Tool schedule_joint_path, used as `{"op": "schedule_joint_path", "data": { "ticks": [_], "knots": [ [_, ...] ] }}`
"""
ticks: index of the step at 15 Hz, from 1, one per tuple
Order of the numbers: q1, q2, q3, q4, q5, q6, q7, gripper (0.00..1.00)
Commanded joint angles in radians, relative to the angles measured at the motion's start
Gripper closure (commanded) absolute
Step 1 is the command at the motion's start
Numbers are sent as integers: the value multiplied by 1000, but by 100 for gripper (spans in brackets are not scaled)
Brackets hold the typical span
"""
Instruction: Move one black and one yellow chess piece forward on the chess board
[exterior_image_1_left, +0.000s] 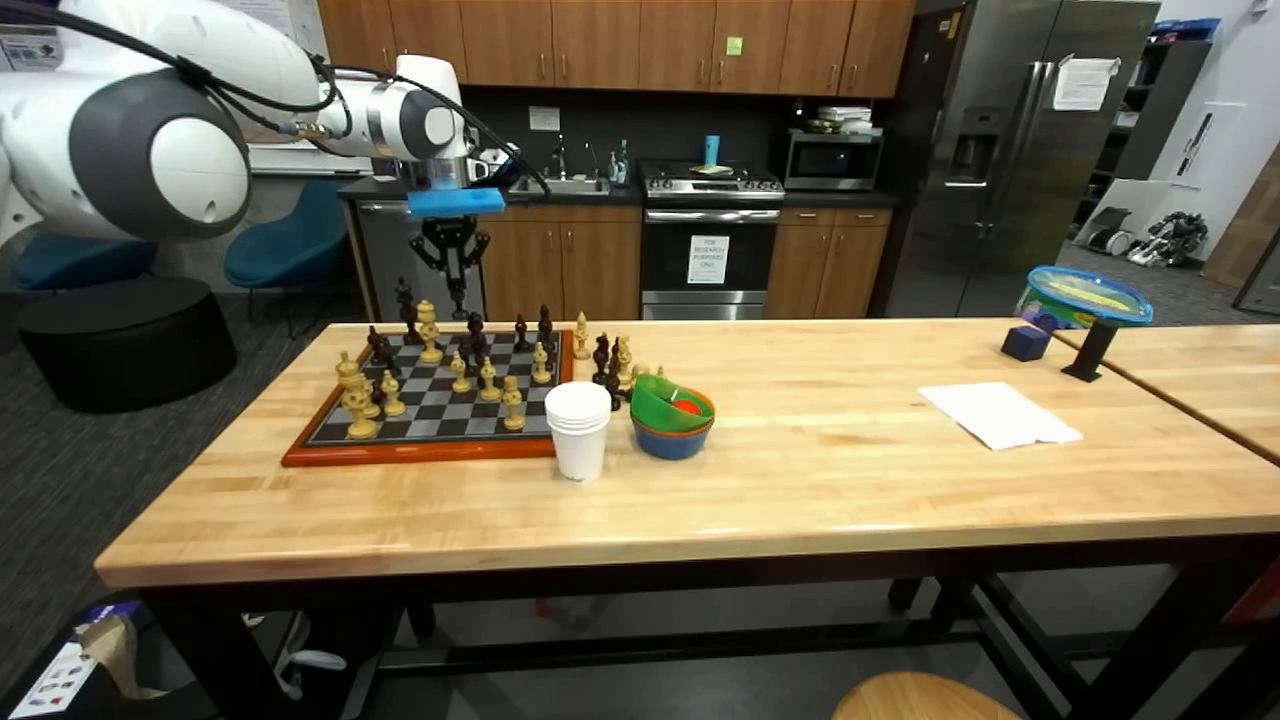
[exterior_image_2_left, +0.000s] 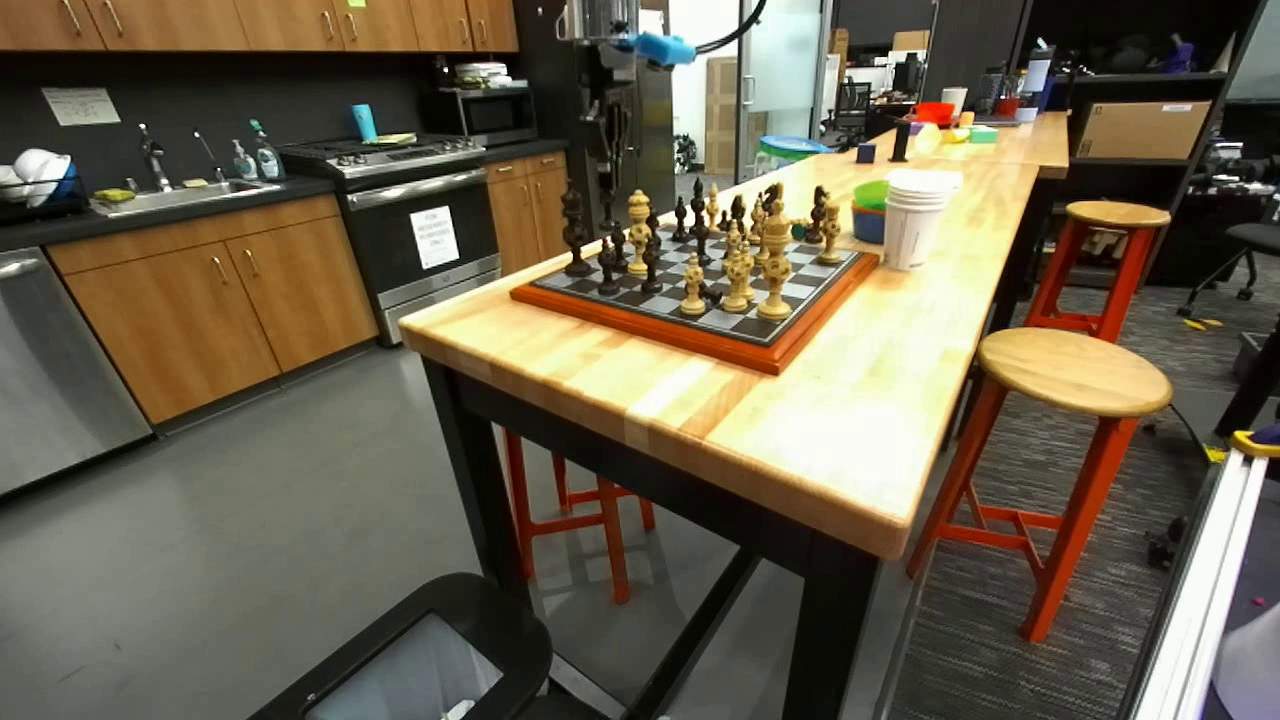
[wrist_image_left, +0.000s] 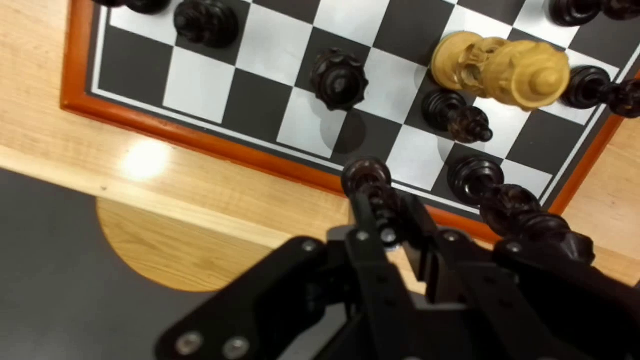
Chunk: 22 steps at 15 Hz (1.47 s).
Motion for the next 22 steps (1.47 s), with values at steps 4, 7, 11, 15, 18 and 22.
{"op": "schedule_joint_path", "data": {
  "ticks": [4, 7, 11, 15, 18, 22],
  "knots": [
    [-19, -195, -29, -185, -2, 5, 13, 95],
    [-31, -298, -38, -300, 0, 9, 12, 95],
    [-54, -414, -36, -436, 0, 1, 9, 95],
    [-57, -463, -36, -536, 10, 23, -9, 95],
    [-54, -470, -35, -587, 15, 42, -20, 95],
    [-55, -451, -32, -607, 23, 55, -22, 95]
  ]
}}
